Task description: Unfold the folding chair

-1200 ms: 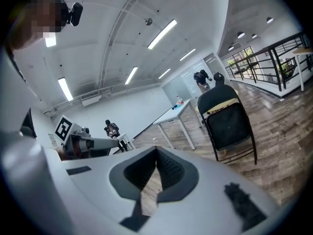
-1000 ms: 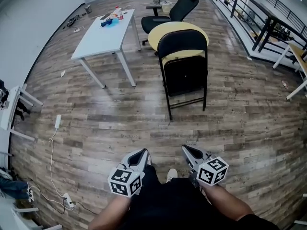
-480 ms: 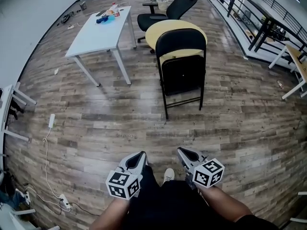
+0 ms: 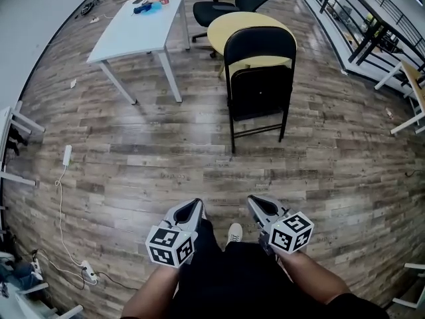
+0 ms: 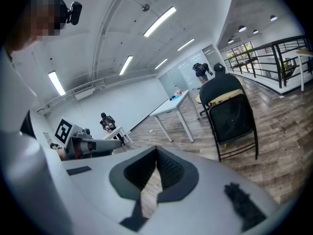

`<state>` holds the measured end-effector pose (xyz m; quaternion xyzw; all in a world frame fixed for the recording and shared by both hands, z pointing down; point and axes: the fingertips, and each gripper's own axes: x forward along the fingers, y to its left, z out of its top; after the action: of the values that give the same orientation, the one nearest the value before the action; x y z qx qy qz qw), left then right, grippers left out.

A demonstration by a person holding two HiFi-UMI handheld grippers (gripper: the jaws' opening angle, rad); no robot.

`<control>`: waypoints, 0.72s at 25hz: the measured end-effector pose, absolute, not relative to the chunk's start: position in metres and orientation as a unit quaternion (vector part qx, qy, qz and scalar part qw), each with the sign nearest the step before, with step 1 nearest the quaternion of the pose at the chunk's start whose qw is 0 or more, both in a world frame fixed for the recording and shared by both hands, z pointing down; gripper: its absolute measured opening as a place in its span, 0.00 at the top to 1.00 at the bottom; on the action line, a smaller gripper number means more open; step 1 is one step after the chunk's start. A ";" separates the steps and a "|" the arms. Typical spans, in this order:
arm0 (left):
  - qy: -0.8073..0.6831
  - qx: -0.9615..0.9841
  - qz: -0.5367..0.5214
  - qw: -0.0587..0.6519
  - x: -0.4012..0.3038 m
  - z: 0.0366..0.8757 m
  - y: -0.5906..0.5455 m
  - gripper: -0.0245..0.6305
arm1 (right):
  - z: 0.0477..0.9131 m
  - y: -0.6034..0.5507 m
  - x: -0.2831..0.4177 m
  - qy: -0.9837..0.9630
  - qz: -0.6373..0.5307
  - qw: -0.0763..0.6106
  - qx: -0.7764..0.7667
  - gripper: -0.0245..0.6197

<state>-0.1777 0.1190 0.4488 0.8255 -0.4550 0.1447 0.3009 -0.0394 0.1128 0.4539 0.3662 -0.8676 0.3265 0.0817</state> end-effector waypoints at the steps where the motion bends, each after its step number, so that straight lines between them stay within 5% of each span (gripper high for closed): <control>1: -0.455 0.825 0.144 0.303 -0.182 0.450 0.115 0.95 | 0.454 0.108 -0.043 -0.867 0.327 0.083 0.366 0.95; 18: -0.453 0.821 0.132 0.322 -0.268 0.458 0.040 0.95 | 0.464 0.029 -0.117 -0.861 0.327 0.126 0.368 0.95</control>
<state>-0.2683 0.0396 0.4579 0.8206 -0.4529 0.1321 0.3225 -0.1166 0.0289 0.4637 0.3679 -0.8611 0.3272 0.1265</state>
